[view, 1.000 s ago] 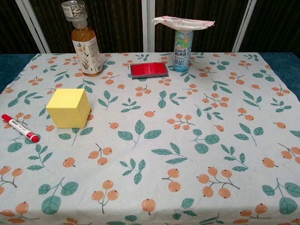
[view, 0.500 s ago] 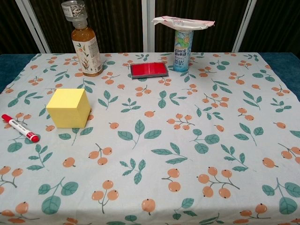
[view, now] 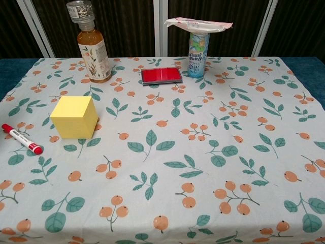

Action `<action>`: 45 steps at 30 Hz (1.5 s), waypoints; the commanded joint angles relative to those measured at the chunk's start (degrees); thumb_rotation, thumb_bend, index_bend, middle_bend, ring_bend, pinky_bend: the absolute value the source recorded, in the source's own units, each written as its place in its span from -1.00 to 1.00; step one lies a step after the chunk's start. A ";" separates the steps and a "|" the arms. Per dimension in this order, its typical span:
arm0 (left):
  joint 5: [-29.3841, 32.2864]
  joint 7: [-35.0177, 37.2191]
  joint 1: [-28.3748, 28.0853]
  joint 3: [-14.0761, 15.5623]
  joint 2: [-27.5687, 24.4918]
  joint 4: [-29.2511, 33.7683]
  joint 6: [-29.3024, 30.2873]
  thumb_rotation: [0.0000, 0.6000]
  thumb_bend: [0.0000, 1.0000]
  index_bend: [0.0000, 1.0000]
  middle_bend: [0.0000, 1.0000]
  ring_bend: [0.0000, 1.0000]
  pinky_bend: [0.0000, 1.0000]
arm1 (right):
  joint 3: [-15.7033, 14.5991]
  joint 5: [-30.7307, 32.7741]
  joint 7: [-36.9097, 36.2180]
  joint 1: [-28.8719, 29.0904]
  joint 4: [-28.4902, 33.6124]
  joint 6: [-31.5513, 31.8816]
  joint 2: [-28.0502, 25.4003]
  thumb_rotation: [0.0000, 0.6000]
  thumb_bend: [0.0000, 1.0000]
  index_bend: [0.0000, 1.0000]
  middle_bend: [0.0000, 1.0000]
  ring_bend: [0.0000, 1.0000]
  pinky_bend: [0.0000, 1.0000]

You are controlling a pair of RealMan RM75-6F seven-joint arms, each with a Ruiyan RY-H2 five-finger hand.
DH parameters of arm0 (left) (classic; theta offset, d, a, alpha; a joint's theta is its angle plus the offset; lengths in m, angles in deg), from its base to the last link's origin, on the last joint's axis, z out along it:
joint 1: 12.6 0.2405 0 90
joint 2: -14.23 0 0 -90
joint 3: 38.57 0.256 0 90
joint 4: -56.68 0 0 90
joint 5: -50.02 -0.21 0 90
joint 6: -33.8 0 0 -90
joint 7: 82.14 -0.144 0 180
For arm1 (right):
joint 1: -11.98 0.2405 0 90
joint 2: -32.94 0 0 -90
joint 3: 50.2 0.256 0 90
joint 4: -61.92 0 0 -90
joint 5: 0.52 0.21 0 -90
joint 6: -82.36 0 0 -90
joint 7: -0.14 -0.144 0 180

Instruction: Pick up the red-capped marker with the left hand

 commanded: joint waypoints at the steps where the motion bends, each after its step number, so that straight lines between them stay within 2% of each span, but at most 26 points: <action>1: -1.50 1.65 -3.67 0.80 2.38 -3.99 -4.34 1.00 -0.56 -0.28 -0.27 -0.69 -0.69 | 0.04 0.04 0.04 0.05 0.03 -0.06 -0.02 1.00 -0.61 -1.00 -0.98 -1.00 -1.00; 8: -1.96 0.24 -8.09 2.13 6.21 -8.36 -10.65 1.00 -0.48 -0.26 -0.24 -0.64 -0.63 | 0.05 0.29 0.24 0.05 0.12 -0.26 -0.07 1.00 -0.61 -1.00 -0.96 -1.00 -1.00; 14: -0.27 -2.35 -9.66 2.90 7.37 -8.49 -14.23 1.00 -0.47 -0.22 -0.17 -0.59 -0.63 | 0.12 0.80 0.09 -0.04 0.00 -0.44 -0.13 1.00 -0.61 -1.00 -0.96 -1.00 -1.00; 31: 0.92 -4.08 -11.82 4.35 10.78 -11.62 -16.15 1.00 -0.38 -0.04 0.00 -0.45 -0.63 | 0.02 0.67 -0.48 -0.12 -0.70 -0.37 0.22 1.00 -0.61 -1.00 -0.96 -1.00 -1.00; 45: 1.54 -5.25 -12.36 5.25 12.40 -13.05 -16.03 1.00 -0.36 0.03 0.07 -0.41 -0.63 | 0.13 0.91 -0.39 0.09 -0.66 -0.80 0.25 1.00 -0.61 -1.00 -0.96 -1.00 -1.00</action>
